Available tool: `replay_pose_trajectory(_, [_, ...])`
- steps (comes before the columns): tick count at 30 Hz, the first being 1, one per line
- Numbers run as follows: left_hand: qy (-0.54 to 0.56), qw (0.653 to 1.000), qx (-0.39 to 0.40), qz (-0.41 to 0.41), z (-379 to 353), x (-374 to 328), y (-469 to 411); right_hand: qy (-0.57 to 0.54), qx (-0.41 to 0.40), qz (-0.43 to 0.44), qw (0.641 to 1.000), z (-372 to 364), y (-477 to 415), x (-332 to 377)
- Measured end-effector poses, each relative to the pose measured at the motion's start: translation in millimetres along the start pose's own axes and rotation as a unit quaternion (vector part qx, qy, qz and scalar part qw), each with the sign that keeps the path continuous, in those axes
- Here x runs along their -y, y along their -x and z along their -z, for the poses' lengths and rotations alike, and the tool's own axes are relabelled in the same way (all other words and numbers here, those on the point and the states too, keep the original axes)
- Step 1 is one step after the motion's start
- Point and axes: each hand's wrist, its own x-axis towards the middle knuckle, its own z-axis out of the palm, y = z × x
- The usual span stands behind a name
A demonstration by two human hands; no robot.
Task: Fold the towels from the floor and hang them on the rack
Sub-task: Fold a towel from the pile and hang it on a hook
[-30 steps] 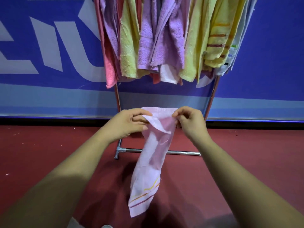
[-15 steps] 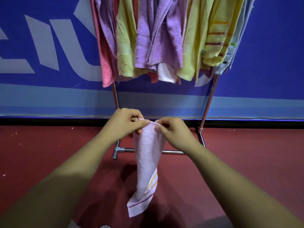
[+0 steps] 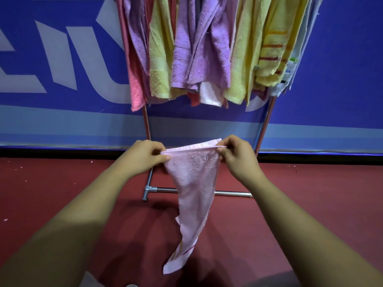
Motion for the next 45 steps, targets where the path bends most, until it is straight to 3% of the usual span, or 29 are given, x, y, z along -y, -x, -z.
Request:
replay_pose_trajectory(4, [0.096,0.991,-0.095,0.001,-1.0,-4.7,-1.8,-0.044,0.007,-0.050,0.998,1.4,-2.5,-3.1])
replay_pose_trajectory(7, [0.137,0.984,-0.116,0.001,-2.2,-7.1,-1.2,-0.111,0.009,-0.075,0.991,4.7,-2.9,-1.8])
replay_pose_trajectory(12, [0.166,0.979,-0.116,0.007,-0.9,-3.4,4.9,-0.111,-0.015,-0.070,0.991,10.0,9.7,8.9])
replay_pose_trajectory(16, [0.139,0.984,-0.114,0.009,17.1,-21.9,0.2,-0.099,-0.050,-0.047,0.993,23.8,-1.2,27.1])
replay_pose_trajectory(20, [0.093,0.986,-0.139,-0.007,86.1,-67.6,-16.3,-0.082,-0.071,0.016,0.994,63.2,-30.9,82.3])
replay_pose_trajectory(21, [0.115,0.981,-0.152,-0.024,108.2,-83.6,-18.4,-0.093,-0.089,0.031,0.991,76.7,-39.2,103.3])
replay_pose_trajectory(23, [0.264,0.947,-0.169,-0.066,151.9,-119.9,-15.0,-0.148,-0.125,0.059,0.979,107.6,-50.6,151.0])
replay_pose_trajectory(25, [0.419,0.896,-0.124,-0.078,183.2,-143.4,-10.3,-0.260,-0.085,0.063,0.960,137.1,-54.7,187.7])
replay_pose_trajectory(26, [0.432,0.895,-0.081,-0.076,193.0,-149.6,-7.7,-0.290,-0.047,0.057,0.954,146.9,-54.6,197.3])
replay_pose_trajectory(28, [0.244,0.968,-0.024,-0.051,201.3,-155.5,-3.2,-0.167,-0.013,0.043,0.985,154.8,-52.1,201.6])
replay_pose_trajectory(29, [0.164,0.985,-0.035,-0.038,203.8,-157.2,-1.7,-0.074,-0.029,0.037,0.996,155.6,-50.4,201.6])
replay_pose_trajectory(30, [0.146,0.987,-0.061,-0.035,207.2,-160.2,-0.1,-0.040,-0.055,0.031,0.997,156.3,-50.5,200.3])
replay_pose_trajectory(33, [0.183,0.968,-0.153,-0.074,219.7,-170.5,-2.6,-0.110,-0.080,0.041,0.990,166.1,-49.5,209.4])
replay_pose_trajectory(36, [0.196,0.956,-0.195,-0.100,222.7,-176.2,-1.7,-0.119,-0.092,0.065,0.986,177.1,-49.6,220.4])
replay_pose_trajectory(40, [0.159,0.961,-0.204,-0.101,221.6,-178.0,0.2,-0.081,-0.089,0.084,0.989,184.1,-50.3,227.1])
replay_pose_trajectory(45, [0.216,0.959,-0.157,-0.094,219.3,-178.2,3.9,-0.030,-0.054,0.061,0.996,189.5,-50.0,225.2])
